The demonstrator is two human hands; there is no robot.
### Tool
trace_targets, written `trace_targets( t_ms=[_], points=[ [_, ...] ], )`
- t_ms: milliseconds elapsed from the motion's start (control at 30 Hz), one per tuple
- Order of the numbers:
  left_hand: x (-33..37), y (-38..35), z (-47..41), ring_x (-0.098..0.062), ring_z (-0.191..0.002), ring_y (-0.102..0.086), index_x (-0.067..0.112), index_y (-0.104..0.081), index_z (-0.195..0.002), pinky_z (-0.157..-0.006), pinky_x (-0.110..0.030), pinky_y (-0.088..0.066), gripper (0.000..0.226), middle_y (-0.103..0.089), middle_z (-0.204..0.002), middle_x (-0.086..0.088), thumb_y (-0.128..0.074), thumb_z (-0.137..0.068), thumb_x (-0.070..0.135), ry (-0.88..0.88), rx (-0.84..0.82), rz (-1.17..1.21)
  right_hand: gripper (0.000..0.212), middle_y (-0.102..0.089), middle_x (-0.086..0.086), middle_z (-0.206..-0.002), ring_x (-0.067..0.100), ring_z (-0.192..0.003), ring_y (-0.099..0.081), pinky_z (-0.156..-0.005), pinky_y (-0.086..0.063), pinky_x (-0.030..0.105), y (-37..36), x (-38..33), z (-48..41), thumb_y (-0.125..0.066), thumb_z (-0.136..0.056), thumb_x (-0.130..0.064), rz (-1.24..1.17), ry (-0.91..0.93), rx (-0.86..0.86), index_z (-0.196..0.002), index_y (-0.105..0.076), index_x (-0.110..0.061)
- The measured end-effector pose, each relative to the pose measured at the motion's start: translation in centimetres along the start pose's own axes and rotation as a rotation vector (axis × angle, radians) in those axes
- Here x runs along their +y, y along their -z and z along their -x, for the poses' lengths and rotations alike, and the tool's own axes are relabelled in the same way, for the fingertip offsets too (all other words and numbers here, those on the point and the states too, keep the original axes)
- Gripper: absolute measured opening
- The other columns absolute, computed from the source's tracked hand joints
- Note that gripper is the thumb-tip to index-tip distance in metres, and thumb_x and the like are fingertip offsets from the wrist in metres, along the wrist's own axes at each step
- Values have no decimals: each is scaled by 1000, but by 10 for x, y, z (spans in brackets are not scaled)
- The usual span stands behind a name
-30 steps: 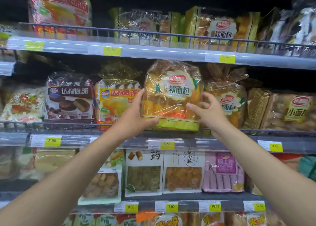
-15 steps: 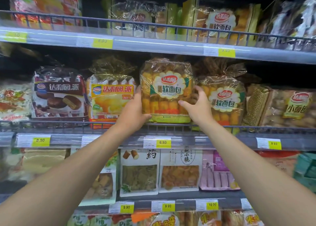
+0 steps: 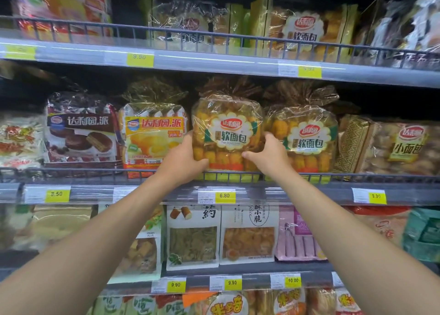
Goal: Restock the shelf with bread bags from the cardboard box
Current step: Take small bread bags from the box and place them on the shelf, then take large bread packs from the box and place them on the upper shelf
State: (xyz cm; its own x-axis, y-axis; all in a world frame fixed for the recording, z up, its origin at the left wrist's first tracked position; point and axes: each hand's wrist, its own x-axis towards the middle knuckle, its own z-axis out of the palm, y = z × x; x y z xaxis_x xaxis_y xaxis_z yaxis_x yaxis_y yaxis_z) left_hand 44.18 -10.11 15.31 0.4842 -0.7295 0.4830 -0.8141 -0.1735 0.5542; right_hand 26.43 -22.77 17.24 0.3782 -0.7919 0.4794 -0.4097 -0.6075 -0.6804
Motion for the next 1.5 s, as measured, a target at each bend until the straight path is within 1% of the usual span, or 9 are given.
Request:
trace_targets(
  t_ms=[200, 367, 467, 600, 700, 867, 1100, 1267, 1500],
  points=[
    [8, 5, 4, -24, -111, -61, 20, -37, -143, -88, -39, -55, 68, -60, -125, 1, -69, -85, 34, 50, 25, 2, 75, -49, 6, -148, 27, -136, -46, -102, -41, 34, -4, 1, 4, -73, -90, -26, -13, -12, -29, -151, -32, -9],
    [7, -2, 21, -24, -151, -23, 18, -6, -160, -119, -42, -30, 93, -20, -166, -4, -66, -91, 37, 22, 142, 34, 91, -39, 4, -157, 26, -144, -37, -112, -37, 40, -15, 15, 4, -73, -89, -31, -63, 5, 0, -159, -17, -12],
    [8, -13, 34, -18, -156, -3, 25, -1, -160, -126, -45, -17, 93, -7, -169, 3, -64, -93, 39, -113, 214, -29, 91, -33, 4, -161, 25, -147, -32, -115, -34, 40, -19, 23, 8, -72, -91, -32, -72, 3, 4, -159, -15, -12],
    [10, -32, 39, -23, -156, 4, 22, -9, -160, -125, -50, -16, 87, -4, -169, -3, -61, -93, 43, -271, 312, -236, 90, -38, 2, -158, 20, -142, -41, -113, -41, 44, -21, 37, 15, -75, -87, -37, -61, 52, 54, -158, -22, -18],
    [15, -34, 37, -29, -156, 2, 20, -17, -160, -125, -53, -13, 82, -8, -169, -9, -60, -92, 40, -337, 392, -322, 71, -51, -4, -143, 9, -124, -53, -103, -50, 33, -12, 37, 23, -76, -86, -32, -36, 73, 132, -148, -42, -23],
    [34, -17, 27, -33, -156, -5, 20, -29, -157, -124, -56, -8, 75, -18, -167, -9, -61, -92, 37, -448, 267, -429, 61, -49, -8, -136, 5, -119, -51, -99, -47, 25, 14, 17, 31, -74, -89, -31, 96, 104, 117, -143, -47, -24],
    [84, 36, 17, -35, -156, -5, 24, -28, -158, -122, -62, -11, 81, -12, -169, -10, -66, -88, 41, -308, -27, -508, 68, -34, 0, -153, 20, -143, -32, -114, -36, 37, 76, -26, 22, -68, -92, -36, 302, 33, -89, -150, -37, -21],
    [129, 93, 33, -34, -155, -7, 28, -26, -159, -118, -67, -15, 93, -9, -169, -6, -73, -80, 44, -135, -261, -564, 73, -23, 0, -161, 24, -146, -28, -111, -41, 43, 153, -62, 25, -69, -91, -36, 362, -123, -259, -153, -33, -26],
    [187, 165, 78, -35, -152, -24, 22, -45, -151, -114, -71, -23, 82, -29, -164, -10, -77, -77, 39, -62, -337, -570, 73, -28, 6, -160, 29, -144, -33, -107, -45, 46, 259, -89, 67, -67, -90, -38, 588, -152, -412, -153, -34, -23]
  ],
)
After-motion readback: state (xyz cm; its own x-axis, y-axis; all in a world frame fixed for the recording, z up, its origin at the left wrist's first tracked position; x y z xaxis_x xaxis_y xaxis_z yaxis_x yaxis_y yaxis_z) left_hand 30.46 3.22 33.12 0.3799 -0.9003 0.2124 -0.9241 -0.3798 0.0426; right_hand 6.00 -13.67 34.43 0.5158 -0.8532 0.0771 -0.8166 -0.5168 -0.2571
